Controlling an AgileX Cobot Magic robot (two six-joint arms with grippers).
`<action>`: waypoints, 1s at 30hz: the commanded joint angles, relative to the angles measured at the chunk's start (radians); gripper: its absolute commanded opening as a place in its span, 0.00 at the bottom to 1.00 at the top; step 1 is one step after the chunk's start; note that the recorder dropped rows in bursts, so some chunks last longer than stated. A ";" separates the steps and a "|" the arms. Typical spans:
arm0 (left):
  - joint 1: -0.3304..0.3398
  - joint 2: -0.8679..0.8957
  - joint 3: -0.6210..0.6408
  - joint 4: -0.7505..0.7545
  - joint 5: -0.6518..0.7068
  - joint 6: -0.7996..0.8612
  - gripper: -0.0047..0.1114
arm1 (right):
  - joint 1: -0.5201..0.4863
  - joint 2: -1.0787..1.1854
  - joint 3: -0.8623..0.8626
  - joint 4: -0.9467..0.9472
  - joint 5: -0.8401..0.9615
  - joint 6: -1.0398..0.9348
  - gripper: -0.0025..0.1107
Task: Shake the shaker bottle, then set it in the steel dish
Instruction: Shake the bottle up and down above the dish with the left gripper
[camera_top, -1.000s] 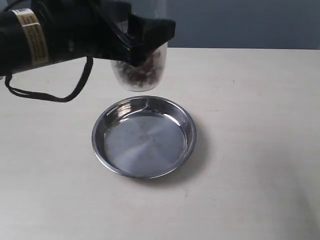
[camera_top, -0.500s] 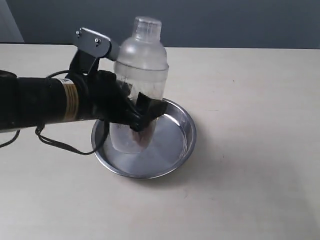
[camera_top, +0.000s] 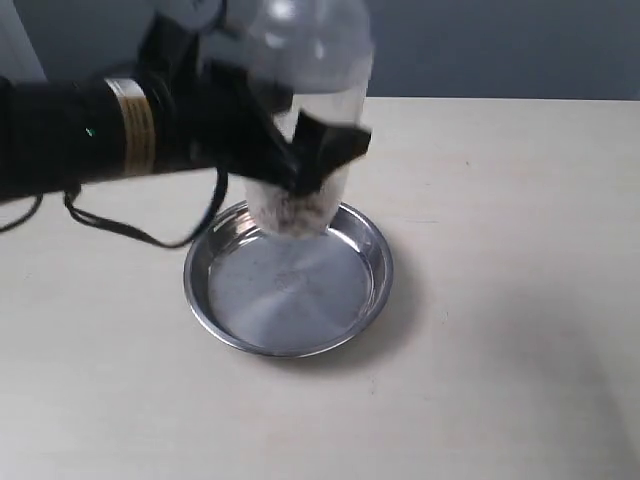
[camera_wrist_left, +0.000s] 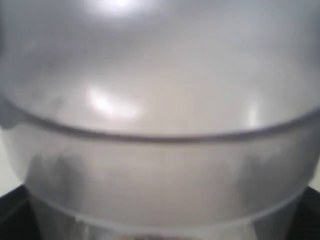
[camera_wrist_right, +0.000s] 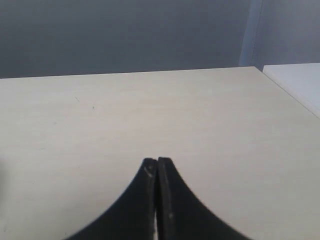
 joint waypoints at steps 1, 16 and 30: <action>-0.003 0.092 0.084 -0.007 0.000 -0.017 0.04 | -0.003 -0.005 0.001 -0.001 -0.012 -0.002 0.01; -0.003 0.007 -0.019 0.071 -0.051 -0.057 0.04 | -0.003 -0.005 0.001 0.002 -0.012 -0.002 0.01; -0.010 -0.054 -0.062 0.094 -0.011 -0.092 0.04 | -0.003 -0.005 0.001 0.002 -0.012 -0.002 0.01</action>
